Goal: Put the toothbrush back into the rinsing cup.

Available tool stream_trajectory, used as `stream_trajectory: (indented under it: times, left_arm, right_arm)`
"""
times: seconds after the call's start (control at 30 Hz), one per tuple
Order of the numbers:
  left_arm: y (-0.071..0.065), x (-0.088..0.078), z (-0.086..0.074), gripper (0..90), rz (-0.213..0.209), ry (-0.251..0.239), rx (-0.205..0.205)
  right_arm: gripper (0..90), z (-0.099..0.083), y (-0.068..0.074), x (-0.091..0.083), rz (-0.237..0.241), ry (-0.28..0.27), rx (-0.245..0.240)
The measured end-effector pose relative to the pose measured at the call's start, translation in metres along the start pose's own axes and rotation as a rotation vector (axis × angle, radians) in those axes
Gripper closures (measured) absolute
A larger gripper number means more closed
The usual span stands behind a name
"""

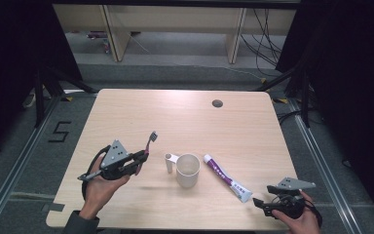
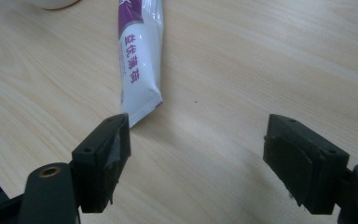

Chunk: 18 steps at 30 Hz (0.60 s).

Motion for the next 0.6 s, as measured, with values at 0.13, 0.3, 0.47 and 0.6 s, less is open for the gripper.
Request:
stream_trajectory:
  times: [0.13,0.3,0.47,0.6]
  left_arm:
    - [0.001,0.0,0.0,81.8,0.003,-0.037,-0.019]
    - [0.0,0.0,0.002,81.8,0.004,-0.068,-0.031]
    - [-0.002,0.001,0.008,81.8,0.013,-0.094,-0.04]
    - [-0.002,0.004,0.015,81.8,0.004,-0.138,-0.056]
  right_arm:
    - [23.7,0.0,0.0,0.0,0.002,-0.004,-0.005]
    - [23.7,0.0,0.0,0.0,-0.008,0.004,0.003]
    - [23.6,0.0,0.0,0.0,-0.001,0.002,0.002]
    - [23.6,0.0,0.0,0.0,-0.002,0.002,0.001]
Point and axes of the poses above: each handheld gripper's, and its own axes: x roughly forward along the jaws, z roughly out of its top, y roughly to its left, the point moved 2 cm from there along x, roughly forward along the jaws, and after that the axes turned 10 degrees about -x, right-handed, at the moved point
